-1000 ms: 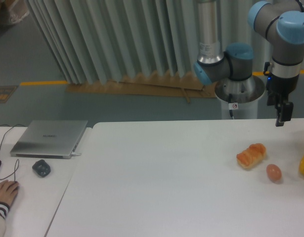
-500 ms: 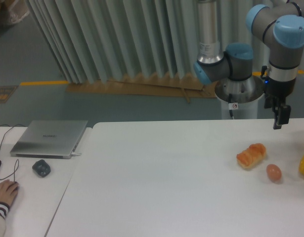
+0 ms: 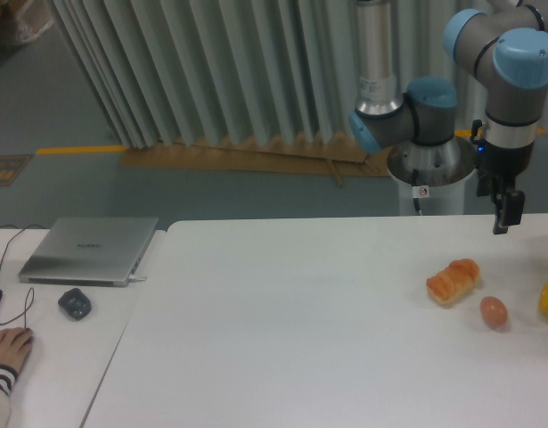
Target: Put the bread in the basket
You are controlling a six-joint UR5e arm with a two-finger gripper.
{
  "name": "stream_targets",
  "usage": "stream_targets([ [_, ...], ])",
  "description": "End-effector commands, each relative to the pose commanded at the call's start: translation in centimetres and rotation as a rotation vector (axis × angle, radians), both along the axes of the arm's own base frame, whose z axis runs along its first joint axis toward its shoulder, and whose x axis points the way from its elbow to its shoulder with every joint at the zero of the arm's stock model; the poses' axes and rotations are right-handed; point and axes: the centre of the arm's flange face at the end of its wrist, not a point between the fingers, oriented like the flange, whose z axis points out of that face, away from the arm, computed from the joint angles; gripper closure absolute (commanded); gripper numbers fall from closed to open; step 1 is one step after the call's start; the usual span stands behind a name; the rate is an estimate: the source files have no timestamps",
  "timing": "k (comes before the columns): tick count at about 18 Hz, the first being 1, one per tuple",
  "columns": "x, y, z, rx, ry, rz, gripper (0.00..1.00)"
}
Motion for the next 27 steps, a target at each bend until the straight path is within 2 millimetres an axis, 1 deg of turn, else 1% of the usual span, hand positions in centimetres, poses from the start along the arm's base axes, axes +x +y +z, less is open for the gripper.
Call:
stream_targets([
  [4,-0.6,0.5,-1.1,-0.016,-0.011,0.157,0.0],
  [7,-0.8,0.6,-1.3,-0.016,-0.013,0.213,0.0],
  [11,-1.3,1.0,-2.3,-0.03,-0.031,0.35,0.0],
  [12,-1.2,1.1,-2.5,-0.03,-0.032,0.364,0.0],
  [15,-1.0,1.0,-2.2,0.0,0.003,0.364,0.0],
  [16,-1.0,0.9,-2.4,0.003,0.019,0.358,0.0],
  [18,-1.0,0.6,-2.1,-0.014,0.066,0.354,0.0],
  [20,-0.3,1.1,-2.2,-0.028,0.073,0.343,0.0],
  [23,0.5,1.0,-3.8,-0.054,0.053,0.332,0.0],
  [24,0.6,1.3,-4.1,-0.055,0.048,0.326,0.0],
  [26,1.3,2.7,-5.0,-0.07,0.039,0.298,0.0],
  [27,1.3,2.9,-5.2,-0.077,0.032,0.291,0.0],
])
